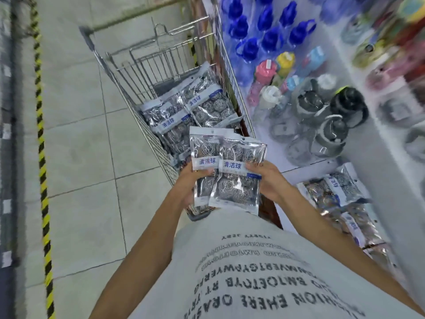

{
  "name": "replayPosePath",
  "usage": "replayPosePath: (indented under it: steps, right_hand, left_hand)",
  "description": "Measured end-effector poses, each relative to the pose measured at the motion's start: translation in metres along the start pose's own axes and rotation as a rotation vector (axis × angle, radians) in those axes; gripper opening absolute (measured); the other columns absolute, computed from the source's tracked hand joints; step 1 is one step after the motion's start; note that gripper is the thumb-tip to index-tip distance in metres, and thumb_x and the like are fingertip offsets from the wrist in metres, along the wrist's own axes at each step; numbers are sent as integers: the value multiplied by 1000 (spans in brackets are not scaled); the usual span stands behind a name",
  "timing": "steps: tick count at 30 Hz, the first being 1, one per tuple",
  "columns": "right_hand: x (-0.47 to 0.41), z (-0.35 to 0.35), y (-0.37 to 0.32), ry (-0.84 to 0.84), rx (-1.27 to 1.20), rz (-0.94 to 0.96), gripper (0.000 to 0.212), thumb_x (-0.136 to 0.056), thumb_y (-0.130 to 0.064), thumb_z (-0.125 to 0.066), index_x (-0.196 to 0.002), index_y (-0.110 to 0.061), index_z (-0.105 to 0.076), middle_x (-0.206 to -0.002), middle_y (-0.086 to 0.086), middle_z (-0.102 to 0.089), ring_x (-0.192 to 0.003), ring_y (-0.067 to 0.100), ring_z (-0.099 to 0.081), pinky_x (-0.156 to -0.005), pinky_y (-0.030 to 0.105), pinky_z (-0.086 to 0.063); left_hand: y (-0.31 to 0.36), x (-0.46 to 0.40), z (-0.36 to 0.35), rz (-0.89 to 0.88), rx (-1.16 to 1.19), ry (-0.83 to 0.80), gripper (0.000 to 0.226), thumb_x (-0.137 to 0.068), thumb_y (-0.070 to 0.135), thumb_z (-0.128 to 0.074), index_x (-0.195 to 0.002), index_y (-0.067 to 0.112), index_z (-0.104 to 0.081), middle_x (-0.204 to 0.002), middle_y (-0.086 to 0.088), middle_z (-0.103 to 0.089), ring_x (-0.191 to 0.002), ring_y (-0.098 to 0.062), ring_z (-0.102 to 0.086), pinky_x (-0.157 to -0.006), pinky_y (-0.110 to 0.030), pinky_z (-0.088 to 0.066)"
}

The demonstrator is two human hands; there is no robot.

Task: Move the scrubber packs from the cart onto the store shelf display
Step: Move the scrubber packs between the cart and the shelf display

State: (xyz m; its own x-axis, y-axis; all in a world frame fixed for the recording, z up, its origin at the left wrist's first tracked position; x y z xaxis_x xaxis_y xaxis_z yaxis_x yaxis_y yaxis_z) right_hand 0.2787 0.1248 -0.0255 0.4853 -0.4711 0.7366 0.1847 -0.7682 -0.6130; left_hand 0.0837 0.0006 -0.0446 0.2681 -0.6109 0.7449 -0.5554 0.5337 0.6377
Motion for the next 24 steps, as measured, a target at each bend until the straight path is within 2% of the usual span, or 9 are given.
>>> replayPosePath:
  steps: [2,4,7,11,13,16,18,21,24]
  right_hand:
    - [17,7,8,69,-37,27,44,-77,-16,-84,-104,1,-54,-105,24,-73,-81,33,-69,-70,43,-61]
    - [39,11,17,116,-95,69,55,-75,-17,-87,-114,3,-54,-105,24,-74,-82,33,-70,-76,46,-61]
    - [69,23,40,217,-186,136,51,-75,-15,-86,-113,1,-56,-107,24,-74,-88,34,-71,-87,52,-58]
    - [112,40,80,329,-332,203,52,-80,-15,-84,-121,2,-59,-123,29,-68,-97,36,-69,-95,55,-56]
    - [133,49,103,383,-410,202,55,-84,-15,-81,-129,7,-57,-117,27,-71,-91,33,-71,-81,47,-61]
    - [163,64,134,466,-519,238,51,-90,-9,-75,-129,16,-54,-83,11,-74,-64,19,-69,-53,29,-56]
    - [180,75,154,514,-561,258,55,-87,-10,-78,-130,16,-55,-86,12,-73,-67,20,-68,-57,32,-58]
    - [203,96,178,613,-635,263,65,-78,-13,-84,-130,12,-55,-107,22,-73,-86,30,-67,-72,40,-60]
    - [220,115,199,653,-725,301,34,-83,-7,-77,-111,2,-60,-98,16,-71,-80,29,-65,-59,36,-60]
  left_hand:
    - [1,3,-4,7,-15,-42,44,-84,7,-79,-126,12,-65,-123,-17,-72,-113,-34,-68,-95,-55,-55]
    - [2,10,-12,7,-59,-114,47,-79,11,-82,-124,13,-67,-114,-12,-75,-119,-39,-64,-103,-61,-49]
    - [2,23,-30,6,-164,-224,44,-78,15,-82,-120,15,-67,-106,0,-76,-114,-28,-62,-112,-60,-38]
    - [-17,21,-46,-20,-287,-353,86,-54,41,-96,-131,23,-62,-131,-2,-69,-133,-31,-52,-117,-61,-31]
    - [-29,18,-56,-14,-312,-405,102,-50,44,-99,-139,22,-56,-141,-3,-63,-139,-32,-48,-118,-61,-31]
    - [-41,43,-84,18,-373,-478,57,-78,22,-85,-128,18,-59,-127,1,-66,-129,-24,-51,-119,-50,-29]
    - [-56,53,-101,48,-426,-536,33,-89,13,-76,-115,26,-61,-113,10,-64,-115,-16,-54,-107,-40,-31]
    - [-73,59,-126,71,-474,-578,29,-91,11,-73,-113,26,-60,-110,12,-65,-109,-12,-56,-102,-36,-30]
    - [-88,62,-154,102,-549,-634,35,-91,12,-75,-121,20,-61,-111,11,-66,-105,-11,-56,-98,-35,-32]
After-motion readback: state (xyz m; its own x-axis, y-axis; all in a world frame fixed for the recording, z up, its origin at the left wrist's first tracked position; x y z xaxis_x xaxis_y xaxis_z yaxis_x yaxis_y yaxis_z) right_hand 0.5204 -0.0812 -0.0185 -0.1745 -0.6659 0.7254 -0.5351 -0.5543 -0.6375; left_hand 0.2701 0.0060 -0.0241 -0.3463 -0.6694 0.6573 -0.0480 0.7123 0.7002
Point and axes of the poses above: each hand's wrist, its own x-axis away from the middle knuckle, its own z-axis out of the back of the hand, y = z × x, the point moved 7 cm from there along -x, towards the middle knuckle
